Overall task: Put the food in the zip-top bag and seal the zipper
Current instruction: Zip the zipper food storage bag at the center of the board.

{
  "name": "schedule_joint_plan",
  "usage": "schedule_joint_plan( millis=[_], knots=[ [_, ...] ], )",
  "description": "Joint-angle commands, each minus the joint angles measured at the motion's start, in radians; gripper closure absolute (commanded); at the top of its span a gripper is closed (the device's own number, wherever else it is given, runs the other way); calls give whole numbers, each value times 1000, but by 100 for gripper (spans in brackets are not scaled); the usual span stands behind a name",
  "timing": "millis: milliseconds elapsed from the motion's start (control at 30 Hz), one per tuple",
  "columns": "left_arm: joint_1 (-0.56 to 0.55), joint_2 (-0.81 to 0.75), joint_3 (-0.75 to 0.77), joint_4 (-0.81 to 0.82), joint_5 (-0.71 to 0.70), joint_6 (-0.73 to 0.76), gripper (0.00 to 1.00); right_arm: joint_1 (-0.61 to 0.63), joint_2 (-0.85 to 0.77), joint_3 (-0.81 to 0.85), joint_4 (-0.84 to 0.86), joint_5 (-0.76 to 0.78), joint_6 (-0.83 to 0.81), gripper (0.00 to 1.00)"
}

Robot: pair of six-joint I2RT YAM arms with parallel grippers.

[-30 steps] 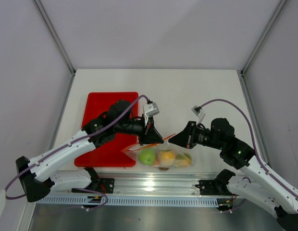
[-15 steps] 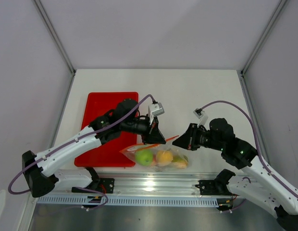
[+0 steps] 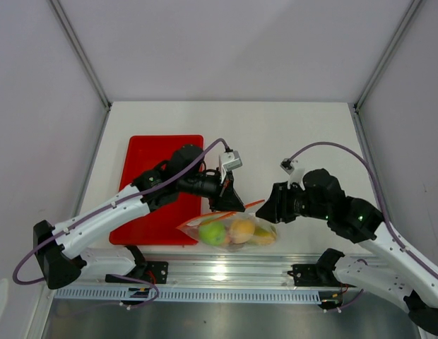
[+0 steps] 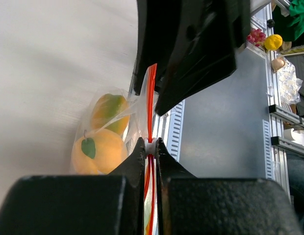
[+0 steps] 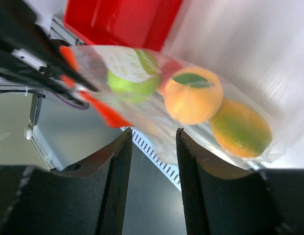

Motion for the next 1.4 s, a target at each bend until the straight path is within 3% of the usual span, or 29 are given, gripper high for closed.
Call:
schedule_joint_plan(
  millis=[0,333,600,833,1367],
  knots=[
    [3,-30,1,44,32,2,99,10,18,125,-60,21,-126,56],
    [3,-28,-15,58,80,9,99,17,87,208,-23,-38,-315,44],
    [3,-47,-38,61,97,21,100,19,90,169,94,-156,-364,51],
    [3,-53,-47,61,103,27,100,17,101,133,130,-228,-365,65],
    [3,-54,-45,58,113,32,99,16,99,66,180,-260,-382,68]
  ],
)
